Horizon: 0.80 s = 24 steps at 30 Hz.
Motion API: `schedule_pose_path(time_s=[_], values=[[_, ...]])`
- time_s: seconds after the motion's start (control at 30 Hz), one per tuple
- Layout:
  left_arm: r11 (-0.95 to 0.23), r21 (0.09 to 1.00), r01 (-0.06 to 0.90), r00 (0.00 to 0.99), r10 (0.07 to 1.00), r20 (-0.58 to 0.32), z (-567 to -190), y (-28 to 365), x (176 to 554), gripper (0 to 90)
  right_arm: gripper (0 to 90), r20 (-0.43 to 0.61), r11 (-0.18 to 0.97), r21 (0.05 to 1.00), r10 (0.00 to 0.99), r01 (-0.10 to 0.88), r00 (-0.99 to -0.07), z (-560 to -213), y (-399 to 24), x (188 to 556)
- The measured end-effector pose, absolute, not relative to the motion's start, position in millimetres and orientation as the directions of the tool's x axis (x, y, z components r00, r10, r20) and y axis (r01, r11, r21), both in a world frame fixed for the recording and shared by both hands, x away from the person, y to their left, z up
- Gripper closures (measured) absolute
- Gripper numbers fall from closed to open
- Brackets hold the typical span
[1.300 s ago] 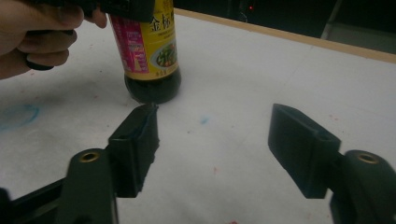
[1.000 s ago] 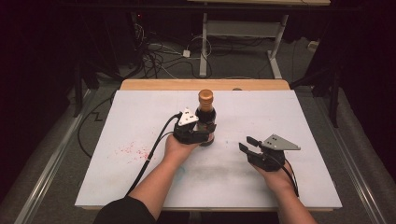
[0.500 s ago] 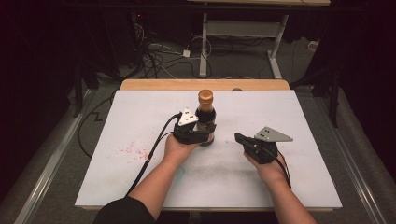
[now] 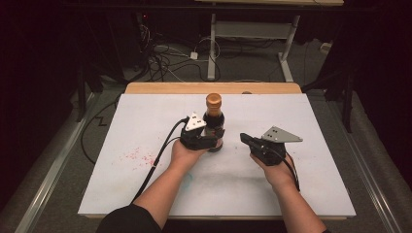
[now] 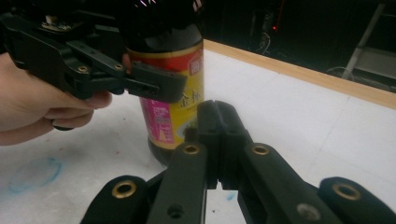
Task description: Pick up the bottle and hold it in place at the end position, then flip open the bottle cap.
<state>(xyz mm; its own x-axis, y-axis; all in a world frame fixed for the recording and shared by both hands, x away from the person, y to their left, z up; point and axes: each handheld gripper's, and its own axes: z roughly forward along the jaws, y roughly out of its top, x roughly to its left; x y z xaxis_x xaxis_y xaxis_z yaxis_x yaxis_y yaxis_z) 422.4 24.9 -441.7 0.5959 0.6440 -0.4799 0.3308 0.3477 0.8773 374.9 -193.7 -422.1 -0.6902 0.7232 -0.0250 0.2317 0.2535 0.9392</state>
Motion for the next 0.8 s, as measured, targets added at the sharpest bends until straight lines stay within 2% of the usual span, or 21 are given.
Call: schedule_pose_path(time_s=[0.8], values=[[0.349, 0.878, 0.329, 0.596, 0.644, -0.480, -442, 24, 422, 28.7, 90.0, -0.076, 0.254, 0.958, 0.676, 0.135, -0.733, -354, -168, 386]])
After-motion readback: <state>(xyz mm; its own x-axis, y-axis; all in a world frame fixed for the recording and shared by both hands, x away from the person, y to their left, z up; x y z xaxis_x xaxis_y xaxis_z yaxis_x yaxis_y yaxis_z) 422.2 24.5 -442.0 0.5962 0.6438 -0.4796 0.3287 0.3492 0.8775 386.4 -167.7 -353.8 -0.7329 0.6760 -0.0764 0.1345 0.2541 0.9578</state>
